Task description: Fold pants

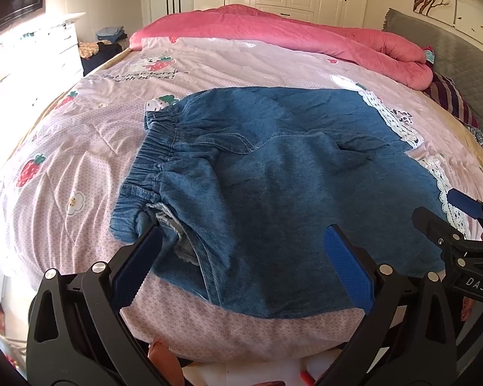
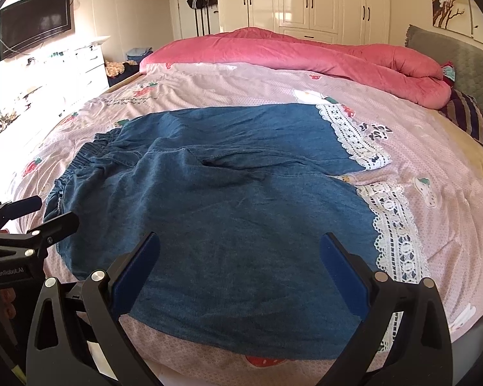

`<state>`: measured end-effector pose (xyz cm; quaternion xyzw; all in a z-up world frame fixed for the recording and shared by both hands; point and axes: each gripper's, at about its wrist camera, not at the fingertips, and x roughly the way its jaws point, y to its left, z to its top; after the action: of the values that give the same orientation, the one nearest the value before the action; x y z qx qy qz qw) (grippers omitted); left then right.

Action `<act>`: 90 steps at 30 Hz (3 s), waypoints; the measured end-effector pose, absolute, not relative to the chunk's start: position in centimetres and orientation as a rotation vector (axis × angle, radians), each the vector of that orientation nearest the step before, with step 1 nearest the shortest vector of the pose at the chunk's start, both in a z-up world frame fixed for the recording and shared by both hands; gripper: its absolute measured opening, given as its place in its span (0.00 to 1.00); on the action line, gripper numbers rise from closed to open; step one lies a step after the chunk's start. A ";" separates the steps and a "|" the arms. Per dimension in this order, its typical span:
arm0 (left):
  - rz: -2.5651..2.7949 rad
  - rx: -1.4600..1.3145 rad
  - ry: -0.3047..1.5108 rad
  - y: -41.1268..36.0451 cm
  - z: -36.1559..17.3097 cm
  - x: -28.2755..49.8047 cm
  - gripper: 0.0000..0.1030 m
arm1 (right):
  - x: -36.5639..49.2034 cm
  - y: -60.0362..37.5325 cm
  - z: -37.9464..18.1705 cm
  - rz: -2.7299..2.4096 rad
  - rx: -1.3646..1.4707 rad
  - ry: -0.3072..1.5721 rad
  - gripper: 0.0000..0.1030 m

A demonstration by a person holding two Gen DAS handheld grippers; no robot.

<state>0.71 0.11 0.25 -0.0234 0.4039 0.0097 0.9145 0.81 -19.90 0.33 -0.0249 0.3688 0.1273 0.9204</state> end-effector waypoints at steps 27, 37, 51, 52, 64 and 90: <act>0.058 -0.216 0.967 13.9 -1.3 20.0 0.80 | 18.2 -13.3 2.1 0.442 -0.153 0.812 0.96; 0.009 -0.153 1.006 13.9 -3.7 21.4 0.29 | 26.6 -9.1 1.5 0.589 -0.191 0.862 0.96; -0.106 -0.217 0.823 14.7 0.4 19.1 0.22 | 30.0 0.7 -2.2 0.819 -0.603 0.868 0.94; -0.112 -0.214 0.814 14.5 0.7 18.8 0.22 | 30.1 1.0 -2.5 0.832 -0.616 0.877 0.89; -0.107 -0.206 0.781 15.1 1.4 17.2 0.20 | 25.5 -1.4 0.7 0.901 -0.515 0.791 0.05; -0.267 0.055 0.617 11.6 1.0 0.8 0.22 | 0.6 -8.3 1.5 0.932 -0.333 0.677 0.06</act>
<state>0.82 11.56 1.01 0.0269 0.3029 -0.1309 0.9436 0.59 -8.31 1.49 -0.1569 0.3185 0.4385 0.8256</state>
